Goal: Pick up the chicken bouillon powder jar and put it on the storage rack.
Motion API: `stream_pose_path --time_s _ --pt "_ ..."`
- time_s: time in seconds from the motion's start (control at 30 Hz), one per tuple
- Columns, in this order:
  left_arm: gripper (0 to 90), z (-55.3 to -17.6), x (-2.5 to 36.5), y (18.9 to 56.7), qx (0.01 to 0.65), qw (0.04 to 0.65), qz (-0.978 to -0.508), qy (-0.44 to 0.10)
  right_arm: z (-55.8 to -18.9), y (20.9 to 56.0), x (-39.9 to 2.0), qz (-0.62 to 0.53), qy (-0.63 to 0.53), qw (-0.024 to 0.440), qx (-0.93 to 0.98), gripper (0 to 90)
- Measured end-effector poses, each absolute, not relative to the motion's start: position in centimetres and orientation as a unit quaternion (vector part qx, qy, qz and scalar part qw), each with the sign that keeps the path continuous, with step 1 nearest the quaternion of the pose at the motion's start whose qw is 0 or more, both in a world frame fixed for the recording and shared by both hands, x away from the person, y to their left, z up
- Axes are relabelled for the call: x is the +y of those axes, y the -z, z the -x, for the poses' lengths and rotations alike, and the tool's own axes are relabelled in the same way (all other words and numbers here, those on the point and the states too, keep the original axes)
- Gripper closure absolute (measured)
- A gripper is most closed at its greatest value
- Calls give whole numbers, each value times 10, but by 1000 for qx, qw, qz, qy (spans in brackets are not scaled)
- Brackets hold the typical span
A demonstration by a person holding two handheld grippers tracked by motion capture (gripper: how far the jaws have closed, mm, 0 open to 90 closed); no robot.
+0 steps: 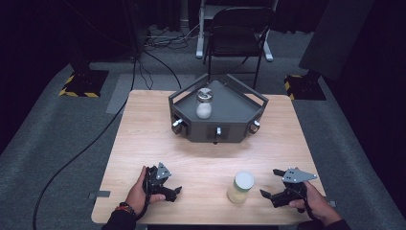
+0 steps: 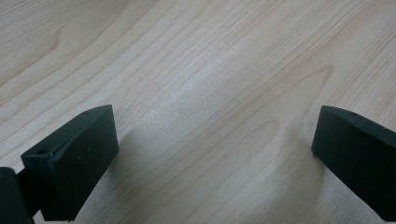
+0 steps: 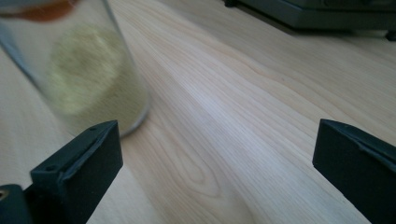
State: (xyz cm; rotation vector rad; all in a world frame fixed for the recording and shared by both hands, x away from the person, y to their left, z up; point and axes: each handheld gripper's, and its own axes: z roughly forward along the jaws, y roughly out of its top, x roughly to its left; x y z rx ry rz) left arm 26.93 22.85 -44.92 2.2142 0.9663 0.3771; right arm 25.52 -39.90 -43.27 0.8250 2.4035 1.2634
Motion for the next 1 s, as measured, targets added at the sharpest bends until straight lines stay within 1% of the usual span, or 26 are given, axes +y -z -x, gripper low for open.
stream_pose_path --time_s 0.23,0.33,0.63,0.87,1.0 --pt "0 -269 229 449 372 341 -851 -145 -251 428 -397 -275 -470 135 828 15" --pt "0 -269 229 449 371 341 -851 -145 -252 428 -396 -272 -484 118 823 16" --pt "0 -269 229 449 372 341 -851 -145 -250 424 -384 -258 -510 88 816 19" --pt "0 -269 229 449 371 341 -851 -145 -251 425 -373 -245 -509 77 821 23" --pt "0 -269 229 449 371 341 -851 -145 -251 424 -367 -241 -508 81 823 27"
